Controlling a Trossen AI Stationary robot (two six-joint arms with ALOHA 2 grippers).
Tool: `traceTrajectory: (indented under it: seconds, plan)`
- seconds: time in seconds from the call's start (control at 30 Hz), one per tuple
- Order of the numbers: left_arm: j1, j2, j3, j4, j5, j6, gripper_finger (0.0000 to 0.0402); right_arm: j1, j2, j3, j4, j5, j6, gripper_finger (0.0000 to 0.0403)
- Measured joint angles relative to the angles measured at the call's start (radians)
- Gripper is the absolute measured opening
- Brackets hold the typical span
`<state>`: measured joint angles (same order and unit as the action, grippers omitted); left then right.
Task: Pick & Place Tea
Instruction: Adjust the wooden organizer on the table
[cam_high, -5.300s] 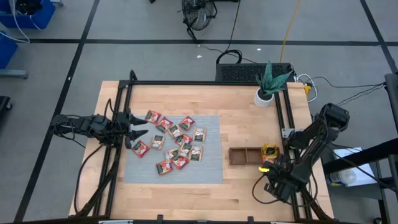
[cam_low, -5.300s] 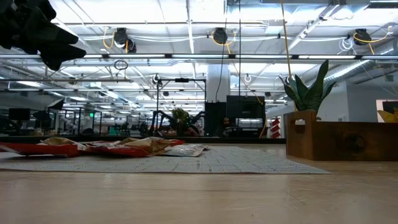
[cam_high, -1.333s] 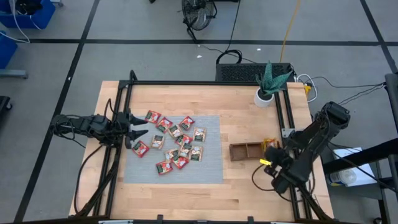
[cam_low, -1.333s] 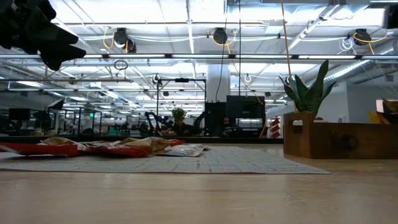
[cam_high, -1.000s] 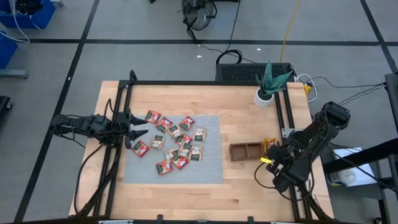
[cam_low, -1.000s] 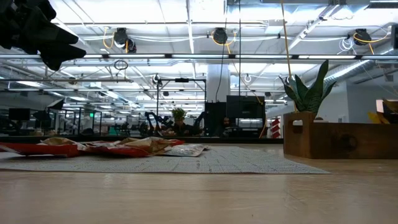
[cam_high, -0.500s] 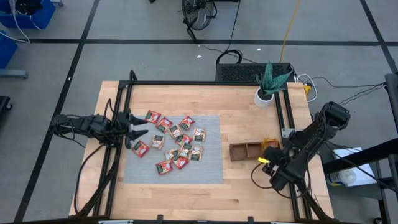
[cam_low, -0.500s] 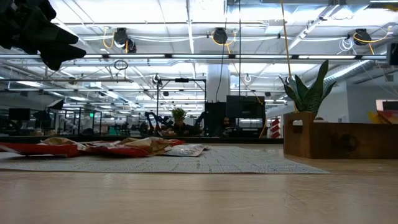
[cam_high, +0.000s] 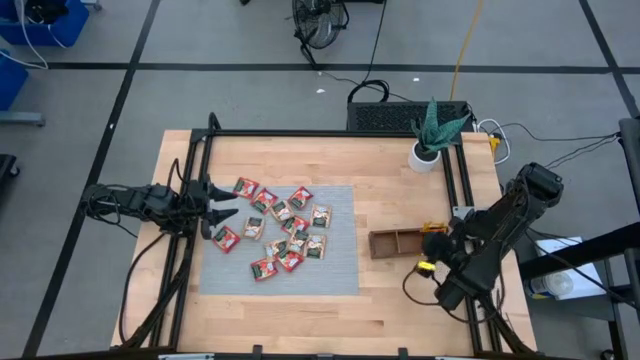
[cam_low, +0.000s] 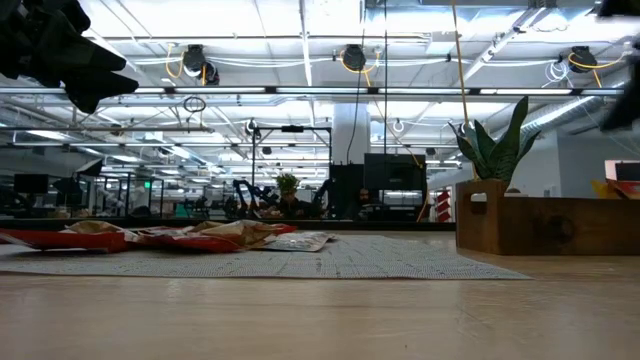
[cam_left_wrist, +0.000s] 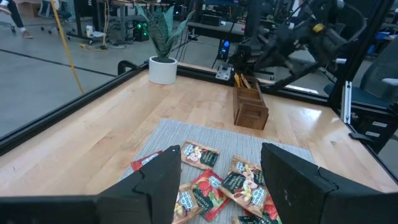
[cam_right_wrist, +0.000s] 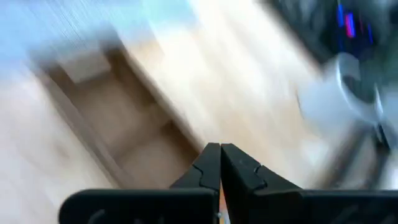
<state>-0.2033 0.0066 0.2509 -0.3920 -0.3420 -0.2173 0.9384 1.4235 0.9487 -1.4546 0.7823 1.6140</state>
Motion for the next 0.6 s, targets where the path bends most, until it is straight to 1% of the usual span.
traceTrajectory:
  seconds: [0.07, 0.1, 0.13, 0.23, 0.3, 0.37, 0.43, 0.53, 0.6]
  plan:
    - [0.0, 0.0, 0.0, 0.0, 0.0, 0.0, 0.0223, 0.029, -0.021, 0.001, 0.061, 0.159, -0.046, 0.0]
    - [0.0, 0.0, 0.0, 0.0, 0.0, 0.0, 0.0223, 0.04, -0.037, -0.006, 0.108, 0.22, -0.077, 0.0]
    - [0.0, 0.0, 0.0, 0.0, 0.0, 0.0, 0.0223, 0.048, -0.056, -0.019, 0.15, 0.253, -0.113, 0.0]
    - [0.0, 0.0, 0.0, 0.0, 0.0, 0.0, 0.0223, 0.042, -0.141, -0.083, 0.285, 0.264, -0.21, 0.0]
    - [0.0, 0.0, 0.0, 0.0, 0.0, 0.0, 0.0223, 0.029, -0.211, -0.15, 0.427, 0.264, -0.311, 0.0]
    - [0.0, 0.0, 0.0, 0.0, 0.0, 0.0, 0.0223, 0.018, -0.29, -0.242, 0.629, 0.254, -0.456, 0.0]
    - [0.0, 0.0, 0.0, 0.0, 0.0, 0.0, 0.0223, -0.002, -0.366, -0.351, 0.89, 0.198, -0.646, 0.0]
    - [0.0, 0.0, 0.0, 0.0, 0.0, 0.0, 0.0223, -0.055, -0.463, -0.527, 1.335, 0.063, -0.964, 0.0]
    - [0.0, 0.0, 0.0, 0.0, 0.0, 0.0, 0.0223, -0.11, -0.513, -0.627, 1.602, -0.046, -1.139, 0.0]
